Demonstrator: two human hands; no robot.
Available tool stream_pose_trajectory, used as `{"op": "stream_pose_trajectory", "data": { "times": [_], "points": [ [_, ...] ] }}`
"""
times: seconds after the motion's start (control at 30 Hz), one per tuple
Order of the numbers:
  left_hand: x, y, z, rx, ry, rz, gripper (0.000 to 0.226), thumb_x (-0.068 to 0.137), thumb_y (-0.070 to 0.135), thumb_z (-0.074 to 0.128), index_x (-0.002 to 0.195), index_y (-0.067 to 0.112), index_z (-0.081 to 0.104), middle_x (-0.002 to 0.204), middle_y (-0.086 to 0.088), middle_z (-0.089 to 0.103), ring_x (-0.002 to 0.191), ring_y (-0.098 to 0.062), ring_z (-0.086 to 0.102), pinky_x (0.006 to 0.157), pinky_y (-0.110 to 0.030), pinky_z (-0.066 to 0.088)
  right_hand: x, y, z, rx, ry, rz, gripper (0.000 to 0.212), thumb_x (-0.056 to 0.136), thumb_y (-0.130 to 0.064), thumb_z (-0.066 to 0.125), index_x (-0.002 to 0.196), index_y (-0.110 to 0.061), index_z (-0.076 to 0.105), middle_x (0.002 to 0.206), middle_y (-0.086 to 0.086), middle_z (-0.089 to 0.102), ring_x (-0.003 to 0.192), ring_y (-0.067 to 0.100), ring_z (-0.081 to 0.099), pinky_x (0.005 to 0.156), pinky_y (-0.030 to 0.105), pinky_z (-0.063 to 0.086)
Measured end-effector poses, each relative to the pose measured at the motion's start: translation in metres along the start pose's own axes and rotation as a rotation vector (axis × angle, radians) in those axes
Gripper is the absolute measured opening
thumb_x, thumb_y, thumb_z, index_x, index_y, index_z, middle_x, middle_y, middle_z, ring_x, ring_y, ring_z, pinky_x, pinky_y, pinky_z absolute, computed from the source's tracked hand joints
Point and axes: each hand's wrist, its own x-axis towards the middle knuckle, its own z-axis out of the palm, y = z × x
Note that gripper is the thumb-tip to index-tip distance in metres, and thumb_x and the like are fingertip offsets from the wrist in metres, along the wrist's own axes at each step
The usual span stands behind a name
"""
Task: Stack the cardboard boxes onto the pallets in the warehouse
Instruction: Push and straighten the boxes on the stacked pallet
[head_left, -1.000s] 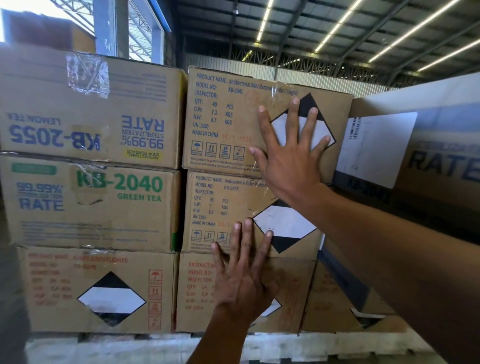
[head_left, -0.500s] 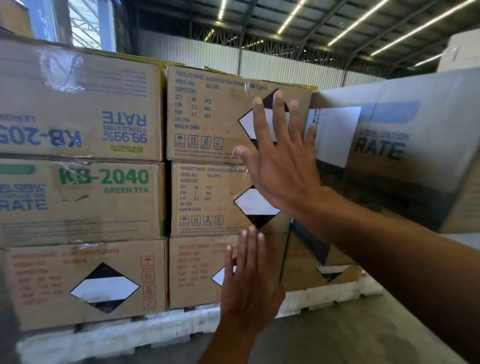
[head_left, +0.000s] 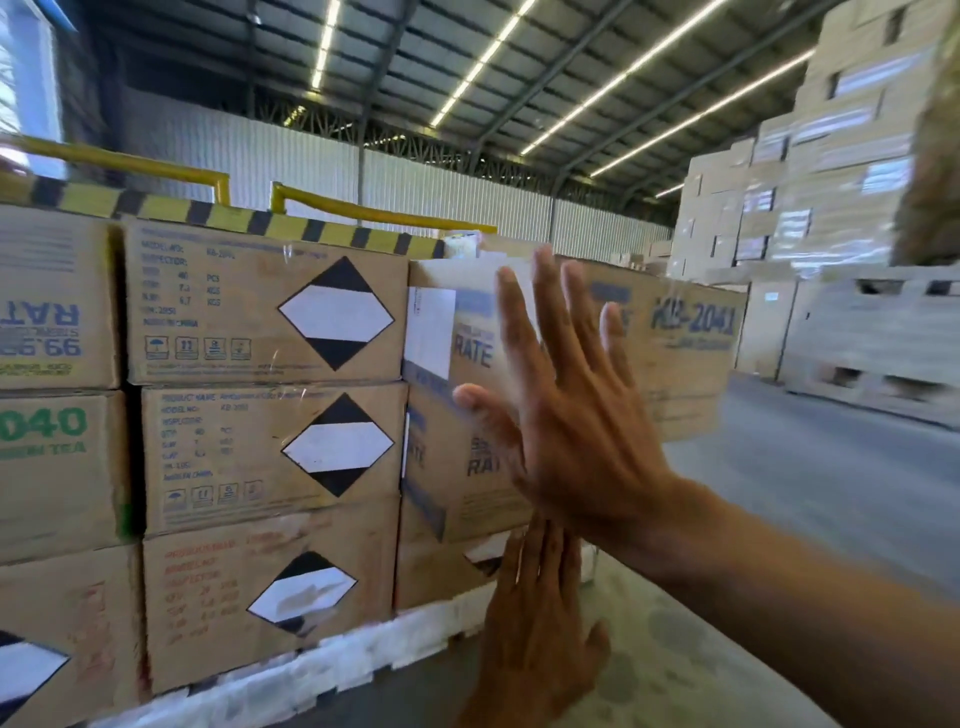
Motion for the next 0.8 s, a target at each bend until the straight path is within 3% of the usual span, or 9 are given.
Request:
{"op": "stream_pose_trajectory", "data": {
  "times": [0.07, 0.23, 0.37, 0.47, 0.6, 0.63, 0.7, 0.73, 0.8],
  "points": [
    [0.017, 0.018, 0.009, 0.027, -0.111, -0.022, 0.081, 0.065, 0.056, 0.044, 0.122, 0.004, 0.070, 0.126, -0.020, 0.067, 0.118, -0.035, 0.063, 0.117, -0.042, 0.013, -0.012, 0.023, 0.004, 0.039, 0.021, -0.015, 0.078, 0.103, -0.056, 0.030, 0.159, -0.012, -0.003, 0.168, 0.018, -0.006, 0.155, 0.034, -0.008, 0.123, 0.057, 0.003],
    [0.060, 0.031, 0.045, 0.164, -0.093, -0.084, 0.069, 0.071, 0.057, 0.052, 0.119, 0.013, 0.074, 0.123, -0.013, 0.070, 0.119, -0.032, 0.062, 0.119, -0.039, 0.010, -0.038, 0.089, 0.025, 0.114, 0.163, -0.005, 0.078, 0.100, -0.056, 0.034, 0.158, -0.006, 0.019, 0.165, 0.022, 0.015, 0.153, 0.039, 0.011, 0.120, 0.062, 0.019],
    [0.094, 0.034, 0.064, 0.285, -0.147, -0.218, 0.068, 0.075, 0.060, 0.054, 0.129, 0.020, 0.068, 0.131, -0.010, 0.066, 0.127, -0.033, 0.049, 0.120, -0.037, -0.003, -0.051, 0.143, 0.043, 0.137, 0.152, 0.033, 0.077, 0.100, -0.058, 0.030, 0.159, -0.009, 0.021, 0.165, 0.022, 0.015, 0.152, 0.045, 0.012, 0.117, 0.066, 0.022],
    [0.112, 0.038, 0.074, 0.358, -0.161, -0.388, 0.072, 0.076, 0.057, 0.040, 0.132, 0.019, 0.067, 0.137, -0.012, 0.062, 0.134, -0.035, 0.048, 0.118, -0.045, 0.006, -0.057, 0.168, 0.061, 0.158, 0.136, 0.029, 0.076, 0.100, -0.057, 0.036, 0.160, -0.013, 0.024, 0.166, 0.020, 0.012, 0.151, 0.050, 0.010, 0.116, 0.070, 0.020],
    [0.117, 0.033, 0.072, 0.519, -0.240, -0.515, 0.100, 0.075, 0.068, 0.000, 0.158, 0.020, 0.027, 0.164, -0.010, 0.017, 0.153, -0.037, 0.009, 0.118, -0.058, -0.005, -0.056, 0.178, 0.075, 0.195, 0.140, 0.014, 0.076, 0.099, -0.057, 0.046, 0.161, -0.021, 0.021, 0.167, 0.018, 0.007, 0.151, 0.050, 0.005, 0.116, 0.072, 0.012],
    [0.119, 0.028, 0.071, 0.550, -0.222, -0.521, 0.101, 0.074, 0.072, 0.008, 0.156, 0.020, 0.034, 0.162, -0.007, 0.024, 0.152, -0.036, 0.015, 0.117, -0.060, 0.003, -0.056, 0.177, 0.078, 0.203, 0.153, 0.014, 0.075, 0.099, -0.057, 0.047, 0.161, -0.023, 0.022, 0.167, 0.018, 0.008, 0.151, 0.050, 0.005, 0.115, 0.072, 0.011],
    [0.120, 0.018, 0.073, 0.536, -0.159, -0.510, 0.090, 0.069, 0.075, 0.051, 0.138, 0.019, 0.061, 0.150, -0.009, 0.044, 0.148, -0.032, 0.025, 0.107, -0.066, 0.022, -0.056, 0.176, 0.083, 0.221, 0.185, 0.011, 0.072, 0.098, -0.057, 0.047, 0.160, -0.026, 0.026, 0.166, 0.019, 0.012, 0.150, 0.051, 0.007, 0.114, 0.073, 0.011],
    [0.119, 0.013, 0.078, 0.547, -0.118, -0.501, 0.089, 0.066, 0.073, 0.063, 0.136, 0.018, 0.063, 0.151, -0.011, 0.039, 0.152, -0.032, 0.013, 0.105, -0.069, 0.023, -0.055, 0.175, 0.085, 0.226, 0.201, 0.008, 0.070, 0.099, -0.057, 0.046, 0.159, -0.027, 0.027, 0.166, 0.019, 0.013, 0.150, 0.052, 0.008, 0.114, 0.073, 0.011],
    [0.120, 0.007, 0.081, 0.593, -0.160, -0.477, 0.091, 0.079, 0.072, 0.055, 0.153, 0.021, 0.041, 0.158, -0.014, 0.003, 0.143, -0.033, -0.038, 0.109, -0.074, 0.012, -0.051, 0.176, 0.089, 0.227, 0.223, 0.015, 0.067, 0.099, -0.058, 0.045, 0.158, -0.030, 0.029, 0.165, 0.020, 0.015, 0.150, 0.052, 0.010, 0.113, 0.074, 0.012]
  ]
}}
